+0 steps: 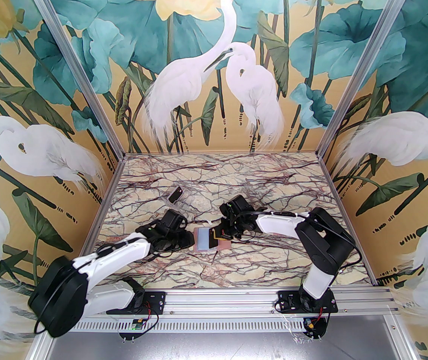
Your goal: Put the credit cards into the card holder
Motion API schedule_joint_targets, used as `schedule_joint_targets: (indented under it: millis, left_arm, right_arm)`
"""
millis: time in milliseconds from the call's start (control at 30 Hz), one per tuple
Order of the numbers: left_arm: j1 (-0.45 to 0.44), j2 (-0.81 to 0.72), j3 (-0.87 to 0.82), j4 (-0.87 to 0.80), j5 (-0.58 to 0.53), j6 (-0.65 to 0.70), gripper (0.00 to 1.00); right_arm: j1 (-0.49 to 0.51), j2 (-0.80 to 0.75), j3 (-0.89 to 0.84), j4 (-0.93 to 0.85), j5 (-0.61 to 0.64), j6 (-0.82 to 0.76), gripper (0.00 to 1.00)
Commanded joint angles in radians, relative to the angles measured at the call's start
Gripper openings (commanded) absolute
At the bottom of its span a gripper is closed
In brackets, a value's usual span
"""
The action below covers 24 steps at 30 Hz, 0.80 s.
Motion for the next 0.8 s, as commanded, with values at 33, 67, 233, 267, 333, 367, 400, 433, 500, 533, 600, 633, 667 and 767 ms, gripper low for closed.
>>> schedule_joint_targets:
  millis: [33,67,233,267,333,367,400,433,500,533,600,633,667,767]
  left_arm:
    - [0.001,0.050,-0.002,0.198,0.192,-0.010,0.33]
    - [-0.002,0.078,0.008,0.214,0.203,-0.009,0.31]
    - [-0.005,0.218,0.048,0.244,0.174,0.009,0.20]
    - [-0.005,0.240,0.050,0.254,0.172,0.008,0.18]
    - [-0.004,0.276,0.046,0.279,0.169,0.001,0.16]
    - [-0.004,0.288,0.045,0.280,0.163,-0.001,0.15]
    - [-0.005,0.301,0.044,0.277,0.148,-0.001,0.13]
    - [-0.005,0.307,0.043,0.274,0.134,-0.003,0.12]
    - [-0.004,0.313,0.027,0.277,0.101,-0.013,0.08]
    - [-0.004,0.314,0.020,0.284,0.095,-0.016,0.07]
    - [-0.003,0.320,0.011,0.284,0.088,-0.020,0.07]
    - [-0.003,0.323,0.009,0.283,0.088,-0.018,0.06]
    - [-0.003,0.326,0.007,0.283,0.089,-0.020,0.06]
    - [-0.003,0.328,-0.005,0.287,0.088,-0.021,0.05]
  right_arm:
    - [0.009,0.010,0.008,0.015,-0.003,0.002,0.00]
    - [0.008,0.007,0.006,0.014,-0.002,0.002,0.00]
    - [0.009,-0.006,-0.002,0.010,0.002,-0.002,0.00]
    - [0.009,-0.010,-0.004,0.008,0.003,-0.003,0.00]
    - [0.009,-0.022,-0.011,0.004,0.010,-0.007,0.00]
    - [0.008,-0.030,-0.015,0.003,0.015,-0.009,0.00]
    - [0.007,-0.039,-0.018,0.001,0.020,-0.011,0.00]
    - [0.006,-0.045,-0.022,-0.001,0.025,-0.015,0.00]
    - [0.002,-0.057,-0.028,0.000,0.031,-0.018,0.00]
    - [0.001,-0.061,-0.032,0.003,0.035,-0.018,0.00]
    - [-0.006,-0.069,-0.046,0.017,0.037,-0.017,0.00]
    - [-0.009,-0.071,-0.053,0.023,0.035,-0.016,0.00]
    - [-0.015,-0.072,-0.060,0.031,0.034,-0.015,0.00]
    - [-0.029,-0.070,-0.076,0.046,0.027,-0.008,0.00]
